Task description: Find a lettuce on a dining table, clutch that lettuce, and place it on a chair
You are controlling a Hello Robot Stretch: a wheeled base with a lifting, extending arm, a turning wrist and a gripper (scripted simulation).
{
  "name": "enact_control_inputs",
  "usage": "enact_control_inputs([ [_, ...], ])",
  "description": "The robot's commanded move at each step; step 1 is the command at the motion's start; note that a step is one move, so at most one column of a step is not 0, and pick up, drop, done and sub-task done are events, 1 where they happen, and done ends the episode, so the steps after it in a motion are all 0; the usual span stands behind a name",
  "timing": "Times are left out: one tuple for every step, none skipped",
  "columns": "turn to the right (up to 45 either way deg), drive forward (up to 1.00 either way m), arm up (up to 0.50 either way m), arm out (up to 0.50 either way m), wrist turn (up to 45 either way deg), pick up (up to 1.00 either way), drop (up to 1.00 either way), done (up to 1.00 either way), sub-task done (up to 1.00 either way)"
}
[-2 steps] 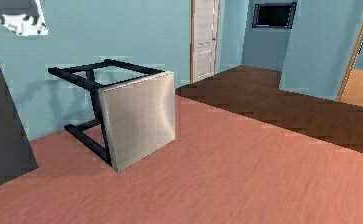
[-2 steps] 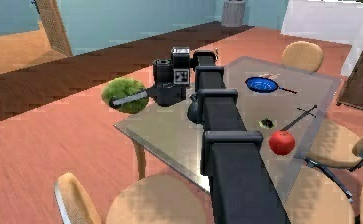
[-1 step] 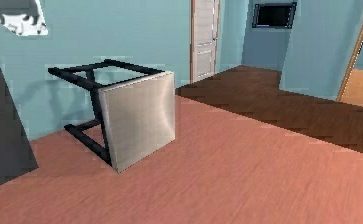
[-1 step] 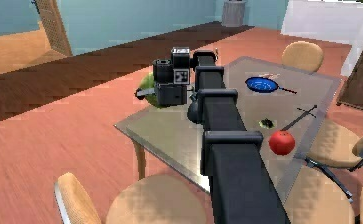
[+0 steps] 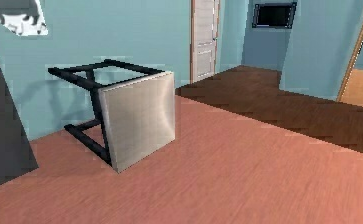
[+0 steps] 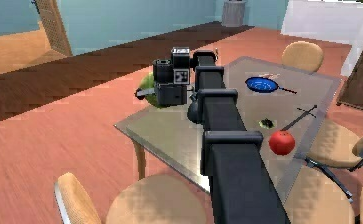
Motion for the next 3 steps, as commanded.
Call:
enact_control_inputs([
  [0.0, 0.00, -0.50, 0.00, 0.0, 0.00, 0.00, 0.00, 0.00],
  [0.0, 0.00, 0.00, 0.00, 0.0, 0.00, 1.00, 0.00, 0.00],
  [0.0, 0.00, 0.00, -0.10, 0.0, 0.00, 0.00, 0.00, 0.00],
])
